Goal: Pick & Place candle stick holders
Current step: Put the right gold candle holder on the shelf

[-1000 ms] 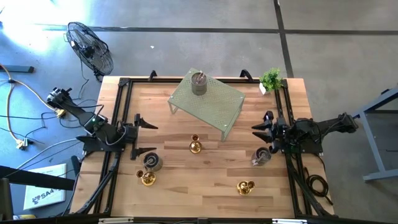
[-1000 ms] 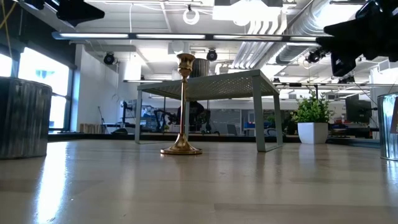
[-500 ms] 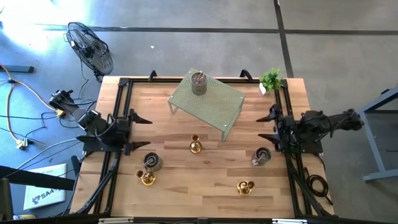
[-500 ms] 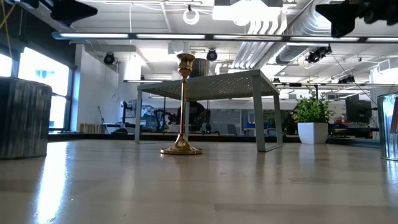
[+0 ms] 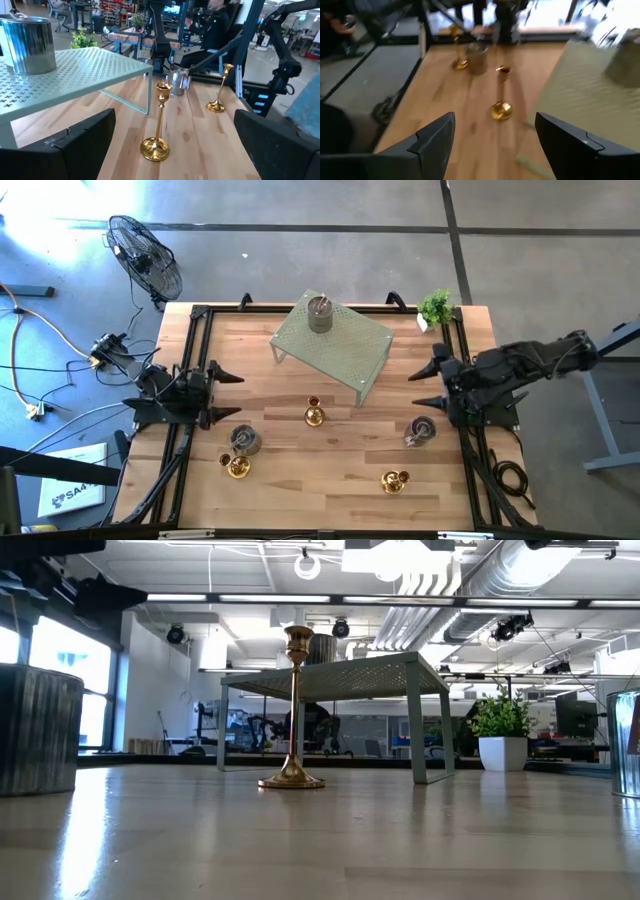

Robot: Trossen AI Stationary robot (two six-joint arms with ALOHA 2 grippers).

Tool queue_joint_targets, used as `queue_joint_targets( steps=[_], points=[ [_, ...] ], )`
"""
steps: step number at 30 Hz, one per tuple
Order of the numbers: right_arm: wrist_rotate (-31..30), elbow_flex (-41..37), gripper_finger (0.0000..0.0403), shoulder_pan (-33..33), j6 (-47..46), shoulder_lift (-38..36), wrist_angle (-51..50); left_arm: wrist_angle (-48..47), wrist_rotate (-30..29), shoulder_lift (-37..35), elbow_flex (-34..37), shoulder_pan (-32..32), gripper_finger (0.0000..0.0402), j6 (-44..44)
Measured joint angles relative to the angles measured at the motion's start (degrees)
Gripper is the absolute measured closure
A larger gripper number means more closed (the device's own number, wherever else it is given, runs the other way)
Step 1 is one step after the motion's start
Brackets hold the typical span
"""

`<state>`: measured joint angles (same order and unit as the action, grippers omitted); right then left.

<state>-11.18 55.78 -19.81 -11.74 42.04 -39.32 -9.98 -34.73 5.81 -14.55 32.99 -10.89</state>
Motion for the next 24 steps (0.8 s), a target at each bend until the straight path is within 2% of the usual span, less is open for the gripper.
queue_joint_targets(
  steps=[3, 9, 18, 21, 24],
  points=[
    [1.31, 6.49, 0.0132, -3.41, -4.31, 6.12, -4.17, -0.02, 1.29, -0.03, 0.00, 0.00, 0.0002, -0.12],
    [4.02, 16.09, 0.0132, -11.35, -11.19, 17.91, -6.26, -0.02, 2.48, -0.01, 0.00, 0.02, 0.0002, -0.12],
    [-1.34, 27.49, 0.0132, -17.80, -23.20, 33.92, -22.03, -0.02, 2.48, -0.01, 0.00, 0.02, 0.0002, -0.19],
    [1.00, 30.94, 0.0132, -18.53, -27.29, 38.56, -24.26, -0.45, 2.46, -0.01, 0.00, 0.02, 0.0002, -1.48],
    [5.22, 34.47, 0.0132, -19.51, -27.33, 42.87, -25.70, -0.68, 2.48, 0.06, 0.02, 0.02, 0.0002, -3.07]
  ],
)
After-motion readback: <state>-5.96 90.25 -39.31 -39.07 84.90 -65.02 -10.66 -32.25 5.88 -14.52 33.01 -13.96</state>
